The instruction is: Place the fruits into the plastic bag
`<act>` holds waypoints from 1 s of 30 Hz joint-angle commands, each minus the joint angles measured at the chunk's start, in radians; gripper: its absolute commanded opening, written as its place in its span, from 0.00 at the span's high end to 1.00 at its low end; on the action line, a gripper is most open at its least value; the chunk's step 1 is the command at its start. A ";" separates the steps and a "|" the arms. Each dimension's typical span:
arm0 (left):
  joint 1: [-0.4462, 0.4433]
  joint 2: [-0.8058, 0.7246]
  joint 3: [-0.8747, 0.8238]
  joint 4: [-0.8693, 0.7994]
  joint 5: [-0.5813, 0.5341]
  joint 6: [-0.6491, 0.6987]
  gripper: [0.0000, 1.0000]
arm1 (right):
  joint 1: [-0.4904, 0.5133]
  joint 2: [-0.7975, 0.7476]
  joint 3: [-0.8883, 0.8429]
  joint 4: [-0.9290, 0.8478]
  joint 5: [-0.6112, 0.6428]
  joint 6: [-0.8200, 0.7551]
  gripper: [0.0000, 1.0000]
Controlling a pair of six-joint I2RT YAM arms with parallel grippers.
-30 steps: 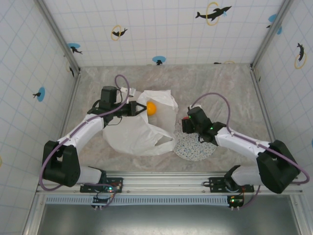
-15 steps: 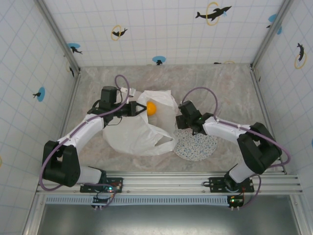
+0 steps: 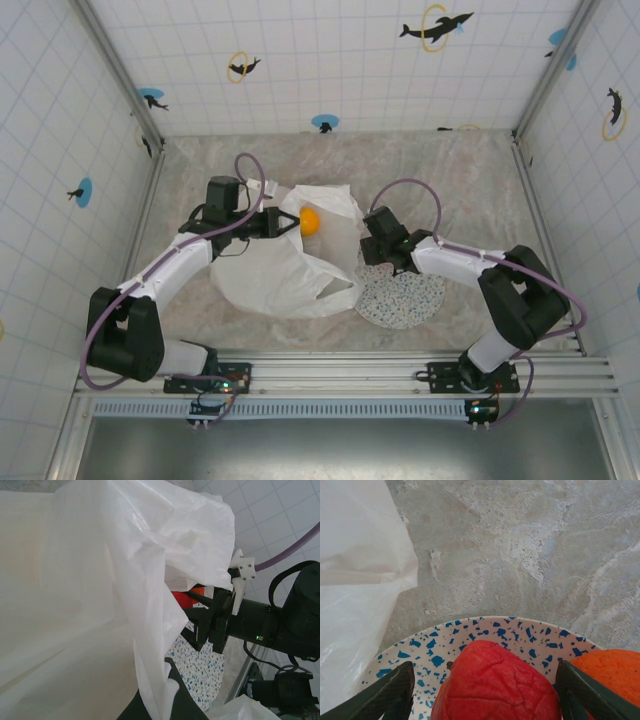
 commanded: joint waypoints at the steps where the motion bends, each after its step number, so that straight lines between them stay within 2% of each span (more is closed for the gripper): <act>1: 0.007 0.009 0.013 -0.002 0.019 0.007 1.00 | -0.007 0.007 -0.017 -0.023 -0.003 -0.001 0.25; 13: 0.008 -0.001 0.014 -0.001 0.019 0.009 1.00 | -0.014 0.036 0.009 -0.070 -0.004 -0.003 0.22; 16: 0.007 -0.001 0.013 0.000 0.023 0.006 1.00 | -0.014 0.034 0.009 -0.076 -0.010 -0.004 0.25; 22: 0.008 -0.001 0.014 -0.001 0.020 0.008 1.00 | -0.018 0.016 0.000 -0.066 -0.028 -0.002 0.37; 26: 0.007 -0.002 0.013 -0.002 0.020 0.008 1.00 | -0.017 -0.072 -0.034 -0.071 -0.040 0.008 0.42; 30: 0.007 -0.001 0.014 -0.002 0.023 0.006 1.00 | -0.005 -0.265 -0.133 -0.001 -0.094 -0.023 0.46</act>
